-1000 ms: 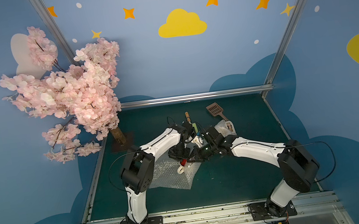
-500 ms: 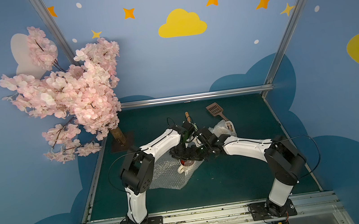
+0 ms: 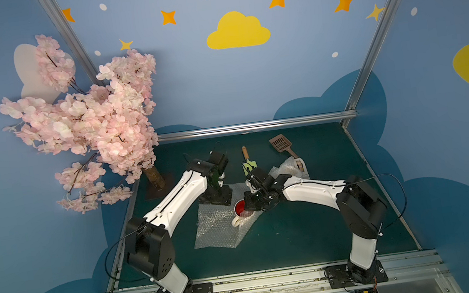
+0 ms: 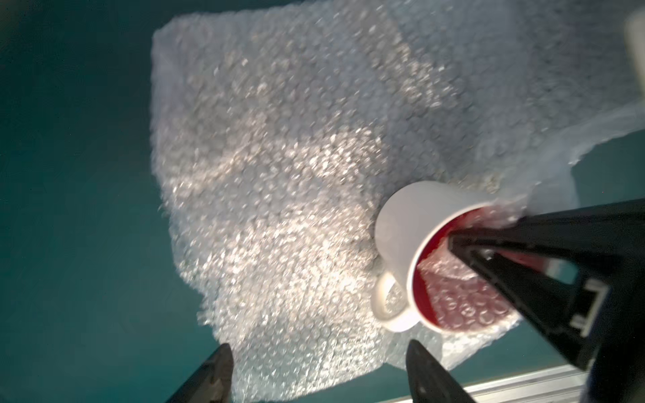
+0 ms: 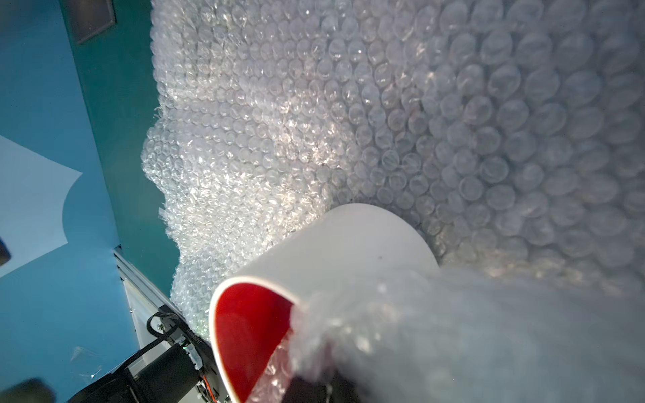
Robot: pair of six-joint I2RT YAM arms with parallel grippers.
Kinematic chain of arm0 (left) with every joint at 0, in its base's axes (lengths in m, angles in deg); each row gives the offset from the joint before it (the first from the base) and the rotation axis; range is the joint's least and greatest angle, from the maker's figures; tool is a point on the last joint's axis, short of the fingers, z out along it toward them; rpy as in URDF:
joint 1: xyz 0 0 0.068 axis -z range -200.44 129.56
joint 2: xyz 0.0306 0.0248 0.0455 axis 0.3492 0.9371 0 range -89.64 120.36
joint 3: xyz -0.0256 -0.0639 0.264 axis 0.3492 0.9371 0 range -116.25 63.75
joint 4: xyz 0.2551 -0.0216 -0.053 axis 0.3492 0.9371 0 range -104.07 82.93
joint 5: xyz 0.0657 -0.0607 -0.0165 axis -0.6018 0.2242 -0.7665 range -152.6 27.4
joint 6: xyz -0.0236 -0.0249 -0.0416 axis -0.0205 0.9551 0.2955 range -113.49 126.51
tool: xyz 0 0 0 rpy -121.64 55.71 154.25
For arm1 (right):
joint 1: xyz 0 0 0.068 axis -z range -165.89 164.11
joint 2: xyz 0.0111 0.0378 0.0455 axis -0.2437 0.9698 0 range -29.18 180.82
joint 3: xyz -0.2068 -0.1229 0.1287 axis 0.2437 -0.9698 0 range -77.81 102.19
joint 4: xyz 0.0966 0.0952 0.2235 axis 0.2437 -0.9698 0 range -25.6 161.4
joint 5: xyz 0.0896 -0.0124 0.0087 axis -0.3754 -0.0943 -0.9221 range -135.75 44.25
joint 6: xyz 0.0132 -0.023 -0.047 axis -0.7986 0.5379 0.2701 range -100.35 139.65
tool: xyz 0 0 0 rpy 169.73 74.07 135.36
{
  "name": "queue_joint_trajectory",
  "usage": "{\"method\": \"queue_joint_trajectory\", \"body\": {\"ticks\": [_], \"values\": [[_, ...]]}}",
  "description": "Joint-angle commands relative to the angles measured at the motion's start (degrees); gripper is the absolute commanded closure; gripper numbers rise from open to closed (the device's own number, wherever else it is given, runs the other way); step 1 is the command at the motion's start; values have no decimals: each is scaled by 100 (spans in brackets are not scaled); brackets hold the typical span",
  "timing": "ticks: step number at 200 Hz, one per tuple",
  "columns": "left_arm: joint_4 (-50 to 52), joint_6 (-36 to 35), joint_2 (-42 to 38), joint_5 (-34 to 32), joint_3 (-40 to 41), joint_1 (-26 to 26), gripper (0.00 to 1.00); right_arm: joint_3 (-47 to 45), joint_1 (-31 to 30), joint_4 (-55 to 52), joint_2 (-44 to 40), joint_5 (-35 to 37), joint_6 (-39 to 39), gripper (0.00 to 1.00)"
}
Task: Wrap mugs in bubble wrap
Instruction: Wrap the mug in bubble wrap.
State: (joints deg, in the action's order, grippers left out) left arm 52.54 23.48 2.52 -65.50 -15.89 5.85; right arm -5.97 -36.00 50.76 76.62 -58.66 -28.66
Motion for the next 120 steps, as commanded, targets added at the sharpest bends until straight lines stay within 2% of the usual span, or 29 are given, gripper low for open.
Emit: {"method": "queue_joint_trajectory", "body": {"ticks": [1,25,35,40,74,109,120], "values": [[659,483,-373,392,268,-145,22,96,-43,-352,186,324,86,100],[802,1297,-1060,641,712,-312,18,101,-48,-335,178,294,77,100],[829,1683,-1438,666,971,-444,6,120,-55,-353,162,278,102,100],[765,1868,-1656,748,1159,-511,4,120,-45,-350,148,273,101,100],[189,2647,-2768,1271,2413,-1060,2,54,-52,-266,114,142,147,100],[-485,3816,-3754,1590,3520,-1387,0,55,-63,-177,124,35,156,100],[-720,4141,-4049,1868,3908,-1576,0,73,-63,-177,134,6,164,100]]}}
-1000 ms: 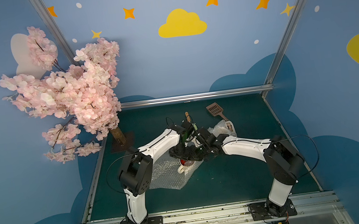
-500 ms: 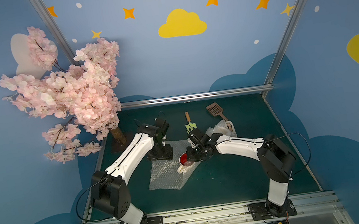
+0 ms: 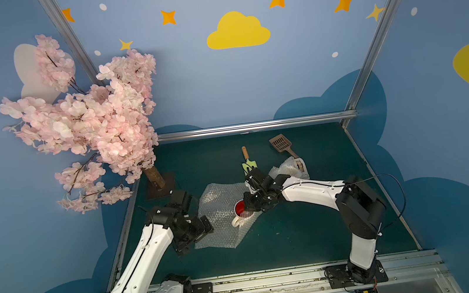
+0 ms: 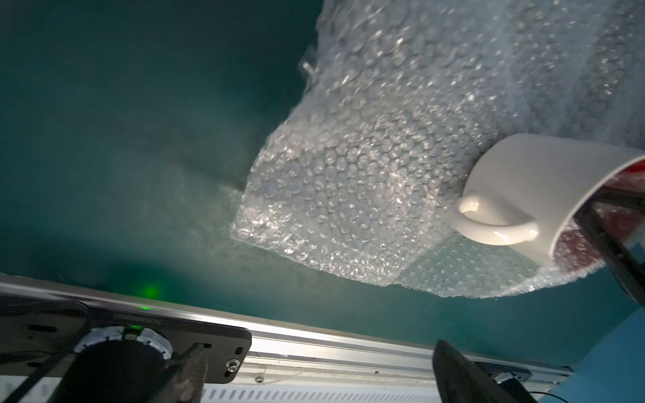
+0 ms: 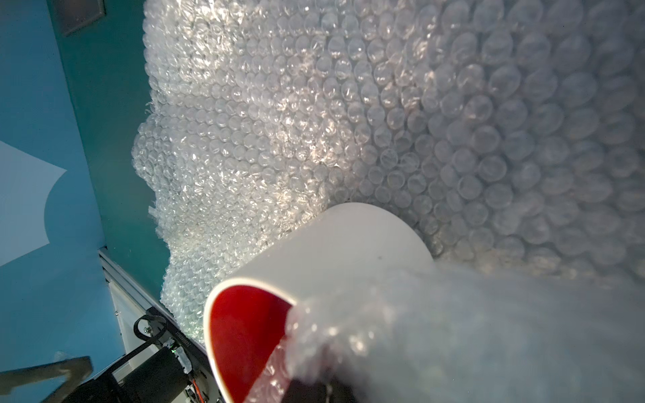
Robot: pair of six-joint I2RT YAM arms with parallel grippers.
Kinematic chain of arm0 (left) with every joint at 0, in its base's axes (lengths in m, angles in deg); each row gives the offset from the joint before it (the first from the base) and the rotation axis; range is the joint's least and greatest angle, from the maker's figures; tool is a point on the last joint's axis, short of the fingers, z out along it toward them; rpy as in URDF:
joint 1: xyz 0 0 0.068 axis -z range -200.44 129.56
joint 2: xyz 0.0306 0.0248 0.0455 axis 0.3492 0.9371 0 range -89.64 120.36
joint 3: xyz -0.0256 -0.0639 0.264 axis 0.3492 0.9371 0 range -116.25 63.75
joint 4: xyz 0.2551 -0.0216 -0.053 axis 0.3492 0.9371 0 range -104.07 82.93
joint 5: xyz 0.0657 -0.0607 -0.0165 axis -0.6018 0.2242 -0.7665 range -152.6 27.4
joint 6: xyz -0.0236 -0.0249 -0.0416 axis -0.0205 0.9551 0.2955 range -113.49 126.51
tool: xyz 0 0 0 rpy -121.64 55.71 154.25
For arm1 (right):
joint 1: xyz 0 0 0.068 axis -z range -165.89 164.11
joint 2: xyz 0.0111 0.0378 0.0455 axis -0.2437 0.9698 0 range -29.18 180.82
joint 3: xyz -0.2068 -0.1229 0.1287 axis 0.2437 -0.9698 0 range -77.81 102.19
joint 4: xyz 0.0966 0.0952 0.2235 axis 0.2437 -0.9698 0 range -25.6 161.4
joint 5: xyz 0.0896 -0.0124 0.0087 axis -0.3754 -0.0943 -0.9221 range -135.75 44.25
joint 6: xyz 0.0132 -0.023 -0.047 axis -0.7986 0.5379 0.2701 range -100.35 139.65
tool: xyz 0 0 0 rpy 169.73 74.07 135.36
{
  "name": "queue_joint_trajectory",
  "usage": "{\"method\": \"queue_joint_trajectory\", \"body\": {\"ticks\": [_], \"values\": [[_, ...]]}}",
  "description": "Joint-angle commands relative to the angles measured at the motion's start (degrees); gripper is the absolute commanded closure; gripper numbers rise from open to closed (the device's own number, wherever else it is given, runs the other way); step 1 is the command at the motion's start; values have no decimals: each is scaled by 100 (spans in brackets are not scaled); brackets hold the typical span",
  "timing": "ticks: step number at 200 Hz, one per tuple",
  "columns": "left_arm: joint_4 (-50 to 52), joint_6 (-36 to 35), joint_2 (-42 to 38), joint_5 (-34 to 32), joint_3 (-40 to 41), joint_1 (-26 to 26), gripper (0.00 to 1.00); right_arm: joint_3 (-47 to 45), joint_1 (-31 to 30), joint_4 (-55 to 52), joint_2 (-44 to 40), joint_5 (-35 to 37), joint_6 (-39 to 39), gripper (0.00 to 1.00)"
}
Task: Wrap mugs in bubble wrap
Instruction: Wrap the mug in bubble wrap.
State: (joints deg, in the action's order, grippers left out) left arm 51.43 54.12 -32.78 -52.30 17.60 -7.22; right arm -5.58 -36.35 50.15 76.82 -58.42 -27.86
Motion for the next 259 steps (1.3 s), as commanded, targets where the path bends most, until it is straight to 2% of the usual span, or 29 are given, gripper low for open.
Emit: {"method": "queue_joint_trajectory", "body": {"ticks": [1,26,71,110,141,168,192,217,259], "values": [[-635,1102,-545,563,588,-285,0,36,-31,-116,114,-18,84,100],[-1256,1504,-877,1033,1291,-716,0,34,-28,-102,147,-34,92,100],[-1837,1606,-569,963,1579,-982,2,56,-17,-100,202,-79,84,100],[-2199,1495,-299,768,1844,-1143,12,85,-8,-115,215,-111,86,100],[-2537,1452,-111,593,2046,-1242,25,94,1,-113,211,-122,68,100],[-3137,1561,-139,594,2189,-1277,50,47,23,-117,220,-166,74,100],[-3293,1580,-178,540,2073,-1276,71,31,25,-105,220,-228,102,100],[-3358,1469,-170,646,1817,-1216,96,55,36,-124,262,-253,152,100],[-3179,1340,26,729,1215,-797,98,111,44,-105,316,-314,140,100]]}}
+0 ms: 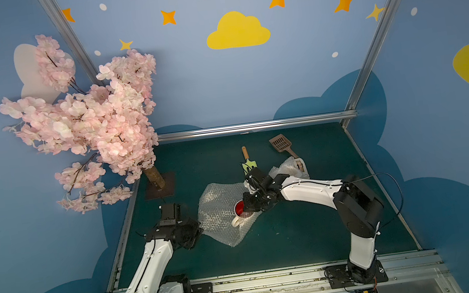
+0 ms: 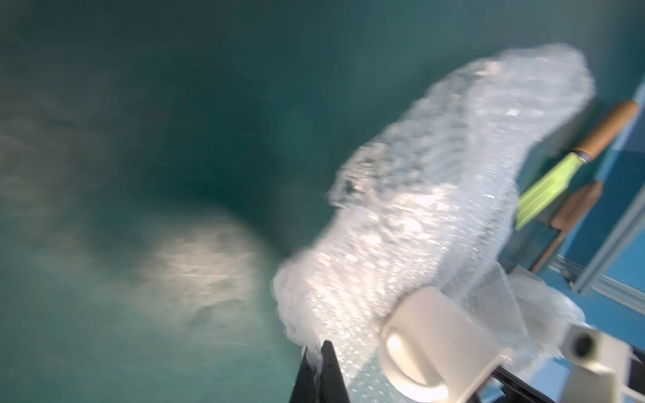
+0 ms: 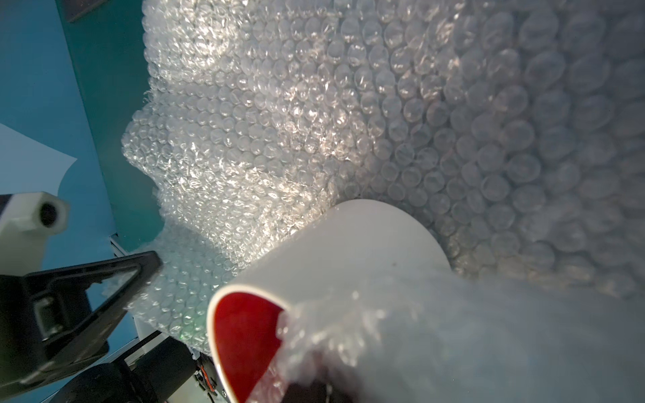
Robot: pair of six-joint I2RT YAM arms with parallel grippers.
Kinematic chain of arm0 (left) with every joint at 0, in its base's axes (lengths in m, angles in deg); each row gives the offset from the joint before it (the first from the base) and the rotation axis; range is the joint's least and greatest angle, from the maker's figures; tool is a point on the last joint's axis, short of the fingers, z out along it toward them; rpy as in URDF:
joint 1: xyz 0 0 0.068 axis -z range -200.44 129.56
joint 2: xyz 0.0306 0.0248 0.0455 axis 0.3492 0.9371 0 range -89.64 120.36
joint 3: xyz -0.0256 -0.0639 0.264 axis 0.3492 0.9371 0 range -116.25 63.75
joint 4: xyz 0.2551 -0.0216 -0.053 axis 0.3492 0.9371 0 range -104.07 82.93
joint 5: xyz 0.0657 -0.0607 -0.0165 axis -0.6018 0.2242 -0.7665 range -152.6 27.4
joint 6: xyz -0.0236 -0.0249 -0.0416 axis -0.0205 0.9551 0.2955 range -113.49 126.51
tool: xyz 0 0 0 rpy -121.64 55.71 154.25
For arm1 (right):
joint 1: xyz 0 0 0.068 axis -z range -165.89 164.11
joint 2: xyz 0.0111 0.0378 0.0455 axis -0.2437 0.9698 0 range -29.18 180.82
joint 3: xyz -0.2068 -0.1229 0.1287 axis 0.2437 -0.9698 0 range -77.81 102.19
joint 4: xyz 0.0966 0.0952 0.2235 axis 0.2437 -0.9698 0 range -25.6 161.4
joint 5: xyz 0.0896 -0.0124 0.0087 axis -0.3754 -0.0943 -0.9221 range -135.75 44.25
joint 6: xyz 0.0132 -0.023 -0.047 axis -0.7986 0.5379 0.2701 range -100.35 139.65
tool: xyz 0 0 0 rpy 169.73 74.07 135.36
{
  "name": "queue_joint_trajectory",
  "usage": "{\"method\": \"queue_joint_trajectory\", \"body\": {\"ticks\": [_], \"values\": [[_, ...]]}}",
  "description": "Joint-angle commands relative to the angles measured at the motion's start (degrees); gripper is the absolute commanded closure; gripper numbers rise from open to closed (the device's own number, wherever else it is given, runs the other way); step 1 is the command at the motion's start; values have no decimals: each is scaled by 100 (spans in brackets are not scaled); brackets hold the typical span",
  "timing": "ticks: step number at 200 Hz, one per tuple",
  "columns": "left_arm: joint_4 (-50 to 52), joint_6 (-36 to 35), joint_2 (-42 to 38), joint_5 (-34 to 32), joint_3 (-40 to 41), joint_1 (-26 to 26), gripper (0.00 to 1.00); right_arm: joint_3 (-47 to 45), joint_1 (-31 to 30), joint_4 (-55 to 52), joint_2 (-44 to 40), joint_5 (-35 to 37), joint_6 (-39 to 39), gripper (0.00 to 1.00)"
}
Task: Wrap mugs in bubble wrap
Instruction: Wrap the mug in bubble wrap.
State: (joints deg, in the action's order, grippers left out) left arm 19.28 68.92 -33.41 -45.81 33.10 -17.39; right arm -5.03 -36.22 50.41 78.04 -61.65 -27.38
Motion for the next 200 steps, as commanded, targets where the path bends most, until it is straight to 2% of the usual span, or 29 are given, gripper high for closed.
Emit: {"method": "queue_joint_trajectory", "body": {"ticks": [1,37,91,117,155,200], "values": [[34,-136,90,75,-348,239,98,59,27,-132,194,9,95,100],[-215,-178,391,-71,-919,1069,98,55,44,-73,220,-49,36,100],[-1202,-288,1612,-2,-1702,2096,98,-170,125,334,177,-329,-191,100],[-1782,-304,2106,93,-1857,2331,98,-171,132,402,194,-387,-265,100],[-2037,-396,2893,183,-2273,2674,98,-189,152,418,194,-344,-378,100],[-1548,-397,3436,-209,-2493,2793,97,-416,181,585,-53,-173,-584,100]]}}
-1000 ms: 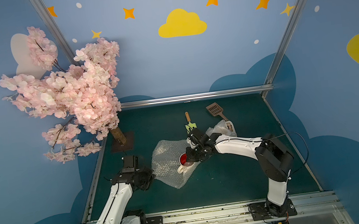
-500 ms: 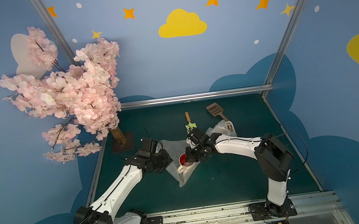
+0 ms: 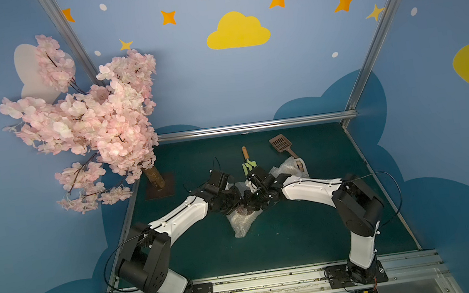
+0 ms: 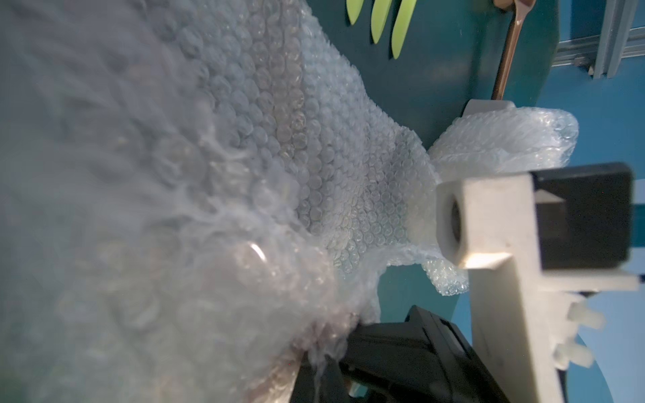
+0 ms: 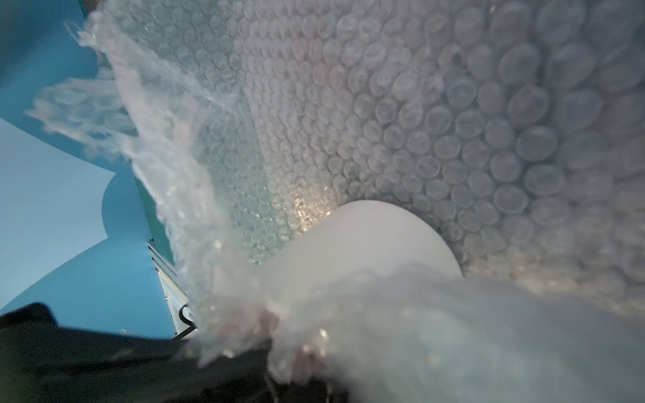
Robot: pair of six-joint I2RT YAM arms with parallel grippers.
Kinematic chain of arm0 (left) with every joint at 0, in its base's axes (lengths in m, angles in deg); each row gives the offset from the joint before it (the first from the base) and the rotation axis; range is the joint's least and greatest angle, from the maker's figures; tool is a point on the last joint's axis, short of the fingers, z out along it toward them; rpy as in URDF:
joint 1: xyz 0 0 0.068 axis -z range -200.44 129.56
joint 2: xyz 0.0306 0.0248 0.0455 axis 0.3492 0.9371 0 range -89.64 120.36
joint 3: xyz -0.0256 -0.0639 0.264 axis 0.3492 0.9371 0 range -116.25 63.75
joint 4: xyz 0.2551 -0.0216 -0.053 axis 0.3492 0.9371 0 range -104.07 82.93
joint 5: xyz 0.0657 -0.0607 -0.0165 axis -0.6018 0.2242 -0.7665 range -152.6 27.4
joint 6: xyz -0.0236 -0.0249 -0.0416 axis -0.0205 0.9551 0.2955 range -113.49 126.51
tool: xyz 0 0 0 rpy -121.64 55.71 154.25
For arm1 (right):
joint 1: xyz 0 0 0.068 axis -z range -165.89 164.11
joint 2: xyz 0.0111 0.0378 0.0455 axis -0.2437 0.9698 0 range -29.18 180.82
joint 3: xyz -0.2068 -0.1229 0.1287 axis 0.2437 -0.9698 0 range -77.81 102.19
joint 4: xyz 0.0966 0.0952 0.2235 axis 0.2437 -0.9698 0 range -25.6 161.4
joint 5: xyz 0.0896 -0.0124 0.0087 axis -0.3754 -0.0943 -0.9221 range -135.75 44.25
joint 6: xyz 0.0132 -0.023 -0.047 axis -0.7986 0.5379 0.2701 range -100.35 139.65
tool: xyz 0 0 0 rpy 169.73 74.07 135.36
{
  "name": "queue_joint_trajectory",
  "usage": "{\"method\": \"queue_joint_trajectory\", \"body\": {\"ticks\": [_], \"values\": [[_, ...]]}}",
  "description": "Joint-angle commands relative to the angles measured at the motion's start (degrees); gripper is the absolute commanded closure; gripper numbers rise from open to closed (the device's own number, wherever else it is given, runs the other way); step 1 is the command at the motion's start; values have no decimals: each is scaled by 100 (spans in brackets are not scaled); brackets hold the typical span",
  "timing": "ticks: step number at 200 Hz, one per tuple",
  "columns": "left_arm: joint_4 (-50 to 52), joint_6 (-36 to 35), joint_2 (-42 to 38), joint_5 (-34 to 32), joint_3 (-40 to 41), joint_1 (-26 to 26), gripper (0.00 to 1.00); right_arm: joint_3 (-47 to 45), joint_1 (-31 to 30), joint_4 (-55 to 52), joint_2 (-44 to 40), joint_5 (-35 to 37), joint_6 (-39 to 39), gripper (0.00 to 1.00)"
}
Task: Wrap mugs in bubble wrap
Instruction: Wrap the mug in bubble wrap.
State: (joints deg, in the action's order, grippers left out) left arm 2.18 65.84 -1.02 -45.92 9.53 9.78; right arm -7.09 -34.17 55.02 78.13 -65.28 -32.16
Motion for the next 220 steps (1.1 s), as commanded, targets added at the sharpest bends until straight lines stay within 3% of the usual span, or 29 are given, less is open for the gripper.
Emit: {"method": "queue_joint_trajectory", "body": {"ticks": [1,53,103,121,140,202,220], "values": [[178,-88,207,-204,-139,74,97,-218,-24,125,-66,193,-108,100],[1223,-615,1042,-381,-787,194,98,-79,-81,-168,-196,385,141,100],[1613,-834,1480,-643,-960,274,98,-113,-120,-291,-365,469,319,79],[1717,-920,1523,-708,-985,274,98,-133,-130,-347,-470,544,414,67],[1815,-1018,1556,-780,-1018,274,98,-124,-132,-416,-572,607,520,63],[1807,-1238,1694,-796,-1011,289,98,-14,-200,-290,-491,378,794,60],[1573,-1247,1528,-763,-835,287,98,-15,-235,-288,-509,393,882,67]]}}
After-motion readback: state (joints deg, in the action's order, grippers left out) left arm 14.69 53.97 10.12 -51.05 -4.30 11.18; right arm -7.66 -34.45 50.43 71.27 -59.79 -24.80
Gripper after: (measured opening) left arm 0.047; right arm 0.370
